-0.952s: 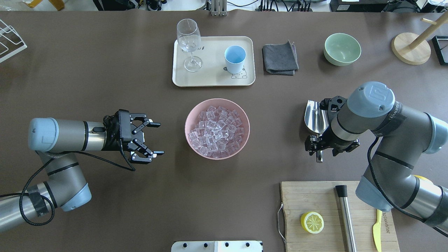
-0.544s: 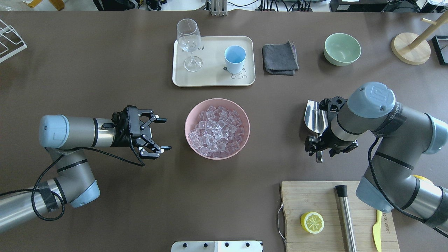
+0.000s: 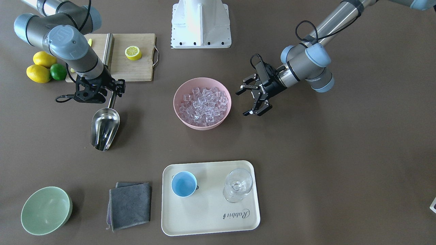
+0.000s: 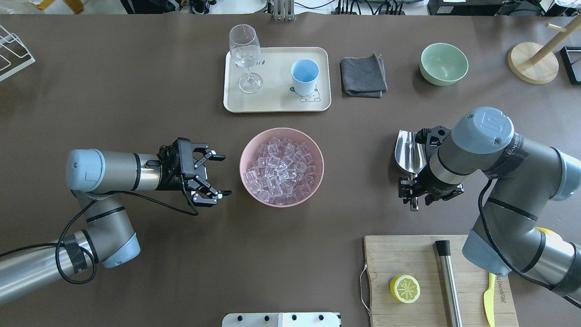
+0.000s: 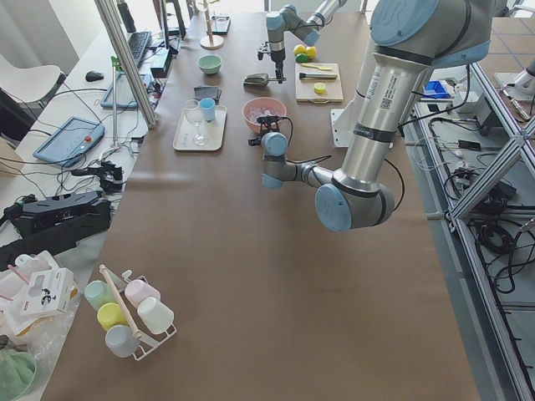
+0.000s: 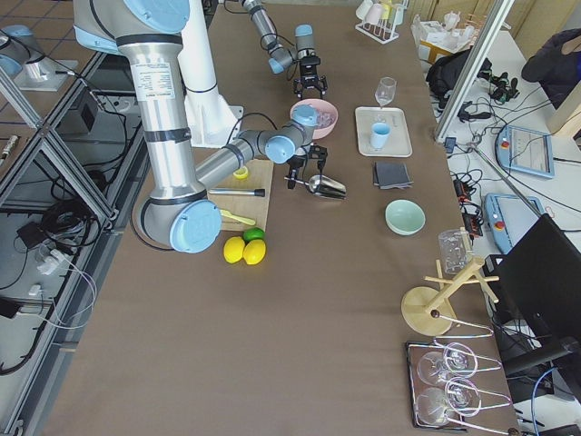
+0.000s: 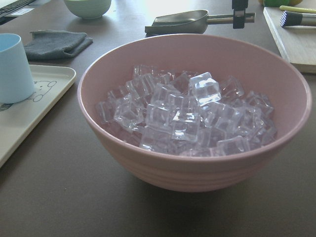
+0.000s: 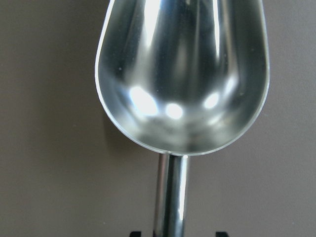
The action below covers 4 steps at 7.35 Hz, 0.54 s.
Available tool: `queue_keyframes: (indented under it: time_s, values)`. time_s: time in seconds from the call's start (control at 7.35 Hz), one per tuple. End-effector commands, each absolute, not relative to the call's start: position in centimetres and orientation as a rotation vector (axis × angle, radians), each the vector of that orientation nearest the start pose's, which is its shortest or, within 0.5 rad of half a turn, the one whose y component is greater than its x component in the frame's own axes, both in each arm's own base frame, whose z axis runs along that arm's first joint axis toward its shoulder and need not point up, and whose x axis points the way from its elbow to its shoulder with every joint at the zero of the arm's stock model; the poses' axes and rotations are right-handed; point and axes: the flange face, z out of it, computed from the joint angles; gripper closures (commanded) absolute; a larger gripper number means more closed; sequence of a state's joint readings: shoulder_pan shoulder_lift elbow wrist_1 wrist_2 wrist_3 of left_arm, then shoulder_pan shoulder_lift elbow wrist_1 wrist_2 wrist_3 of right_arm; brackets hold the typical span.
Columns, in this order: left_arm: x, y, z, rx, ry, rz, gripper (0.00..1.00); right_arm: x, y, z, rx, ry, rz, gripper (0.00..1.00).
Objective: Put ice in cup with scoop
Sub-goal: 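Move the left gripper beside the pink bowl while the right gripper grasps the metal scoop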
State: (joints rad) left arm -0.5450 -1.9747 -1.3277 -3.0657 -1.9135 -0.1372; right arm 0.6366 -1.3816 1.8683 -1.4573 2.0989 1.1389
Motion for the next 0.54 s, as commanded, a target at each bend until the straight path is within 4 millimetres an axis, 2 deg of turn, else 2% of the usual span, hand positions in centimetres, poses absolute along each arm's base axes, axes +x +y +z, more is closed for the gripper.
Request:
queue_keyframes:
  time_s: [0.0,0.41]
  values:
    - [50.55,-42.18,38.26,1.274,1.17,0.948,0.02,-40.03,-39.84,41.13,-0.15,-0.761,0.058,0.43]
    - [50.98,-42.45,37.78,1.273,1.169,0.945,0.02,-40.14,-39.8,40.89,-0.16,-0.763,0.078,0.44]
